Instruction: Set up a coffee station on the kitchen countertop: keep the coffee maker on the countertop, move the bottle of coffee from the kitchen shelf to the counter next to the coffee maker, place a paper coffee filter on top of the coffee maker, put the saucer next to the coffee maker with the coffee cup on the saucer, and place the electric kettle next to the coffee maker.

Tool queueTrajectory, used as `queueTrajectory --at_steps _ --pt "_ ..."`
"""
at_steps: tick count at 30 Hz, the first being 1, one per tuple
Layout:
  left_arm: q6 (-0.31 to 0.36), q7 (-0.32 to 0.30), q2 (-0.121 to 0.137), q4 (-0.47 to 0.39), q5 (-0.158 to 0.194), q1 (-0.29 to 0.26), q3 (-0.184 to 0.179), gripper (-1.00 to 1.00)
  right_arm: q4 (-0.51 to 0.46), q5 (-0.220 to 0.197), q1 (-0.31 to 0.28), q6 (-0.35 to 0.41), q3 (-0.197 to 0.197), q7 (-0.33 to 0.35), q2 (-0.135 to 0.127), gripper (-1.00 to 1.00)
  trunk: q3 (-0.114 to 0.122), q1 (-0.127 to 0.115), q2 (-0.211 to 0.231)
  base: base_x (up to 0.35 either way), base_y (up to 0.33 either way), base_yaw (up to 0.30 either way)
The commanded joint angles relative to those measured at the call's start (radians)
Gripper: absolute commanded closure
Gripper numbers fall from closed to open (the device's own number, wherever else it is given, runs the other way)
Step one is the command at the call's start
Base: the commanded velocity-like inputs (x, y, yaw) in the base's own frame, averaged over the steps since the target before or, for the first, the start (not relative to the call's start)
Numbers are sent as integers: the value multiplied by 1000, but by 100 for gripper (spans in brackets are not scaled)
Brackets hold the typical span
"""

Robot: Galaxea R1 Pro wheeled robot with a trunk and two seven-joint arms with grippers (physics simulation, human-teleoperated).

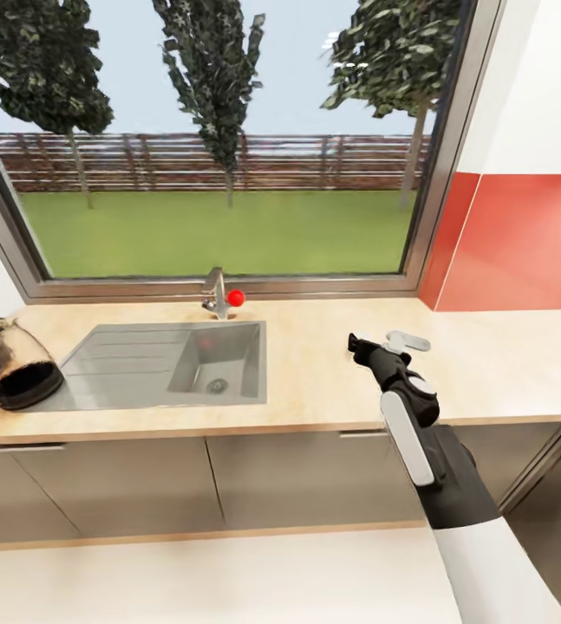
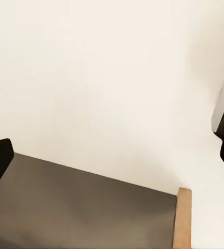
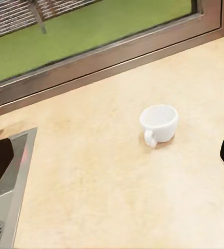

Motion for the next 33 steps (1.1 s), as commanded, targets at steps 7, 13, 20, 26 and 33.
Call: queueTrajectory --at_steps 7,13,20,26,33 --pt "8 1 5 3 -5 2 3 -100 -1 63 -52 139 -12 -9 -2 -100 -2 1 -2 320 -77 0" --pt "22 1 7 5 -5 2 2 -100 -1 111 -57 157 -10 -7 -2 -100 -2 1 -2 323 -84 0" --pt "36 1 7 6 -12 5 2 -100 2 117 -56 160 -8 -7 -3 -100 -2 1 -2 302 -145 0" --pt "53 13 4 12 -30 5 3 -100 7 119 -56 163 -8 -7 -4 -100 -2 1 -2 298 -157 0" --pt "54 37 5 34 -32 6 3 -100 101 119 -54 165 -7 -6 -4 -100 -2 1 -2 298 -80 0"
